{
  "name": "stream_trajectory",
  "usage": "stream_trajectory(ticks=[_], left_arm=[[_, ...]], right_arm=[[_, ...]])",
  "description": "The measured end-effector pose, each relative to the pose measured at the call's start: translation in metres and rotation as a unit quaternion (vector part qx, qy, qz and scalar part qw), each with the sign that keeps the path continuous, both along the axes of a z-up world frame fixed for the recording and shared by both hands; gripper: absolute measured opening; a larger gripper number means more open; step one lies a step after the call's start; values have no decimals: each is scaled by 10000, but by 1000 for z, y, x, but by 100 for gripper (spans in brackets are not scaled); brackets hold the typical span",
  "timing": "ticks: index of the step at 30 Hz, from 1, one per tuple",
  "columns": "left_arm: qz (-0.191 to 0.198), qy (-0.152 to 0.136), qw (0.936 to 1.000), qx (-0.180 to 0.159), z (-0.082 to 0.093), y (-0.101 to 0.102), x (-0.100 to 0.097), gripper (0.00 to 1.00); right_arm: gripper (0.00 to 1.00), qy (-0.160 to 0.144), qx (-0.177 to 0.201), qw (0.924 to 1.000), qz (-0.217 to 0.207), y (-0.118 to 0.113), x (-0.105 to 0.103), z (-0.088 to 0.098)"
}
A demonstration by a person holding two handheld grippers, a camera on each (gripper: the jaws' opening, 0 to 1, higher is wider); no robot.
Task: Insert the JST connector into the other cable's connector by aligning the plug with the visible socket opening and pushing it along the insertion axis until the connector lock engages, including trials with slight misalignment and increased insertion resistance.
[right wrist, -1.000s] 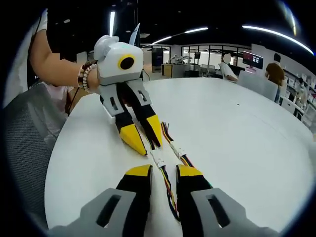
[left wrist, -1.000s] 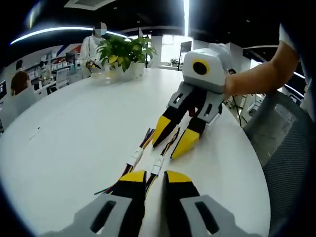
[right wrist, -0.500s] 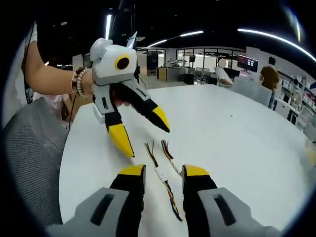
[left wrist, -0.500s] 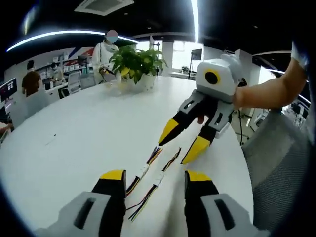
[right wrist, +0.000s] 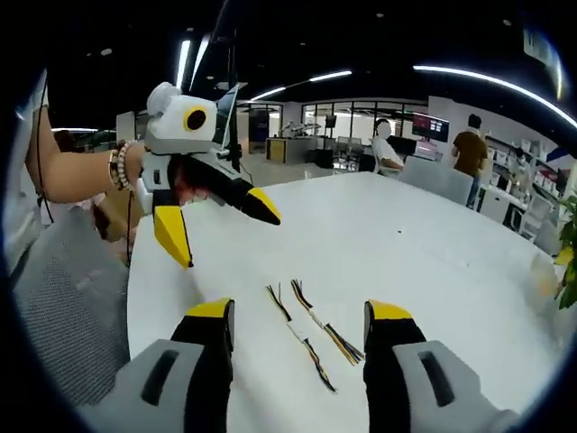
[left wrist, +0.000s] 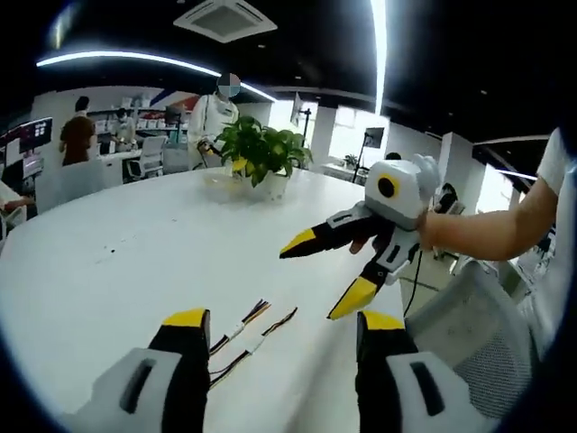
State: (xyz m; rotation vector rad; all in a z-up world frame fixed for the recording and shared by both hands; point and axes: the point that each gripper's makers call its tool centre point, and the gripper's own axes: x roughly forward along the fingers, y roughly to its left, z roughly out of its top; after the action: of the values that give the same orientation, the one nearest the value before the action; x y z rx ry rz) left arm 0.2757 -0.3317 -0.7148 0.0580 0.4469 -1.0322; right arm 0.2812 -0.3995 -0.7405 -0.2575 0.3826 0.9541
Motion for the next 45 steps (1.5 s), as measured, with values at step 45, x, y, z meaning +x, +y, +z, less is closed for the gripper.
stream_trajectory(ticks=[45], left_arm=[[2263, -1057, 9655, -742, 74, 129, -110, 93]], right_arm=[[69, -325, 449, 9936, -980, -58, -94, 43]])
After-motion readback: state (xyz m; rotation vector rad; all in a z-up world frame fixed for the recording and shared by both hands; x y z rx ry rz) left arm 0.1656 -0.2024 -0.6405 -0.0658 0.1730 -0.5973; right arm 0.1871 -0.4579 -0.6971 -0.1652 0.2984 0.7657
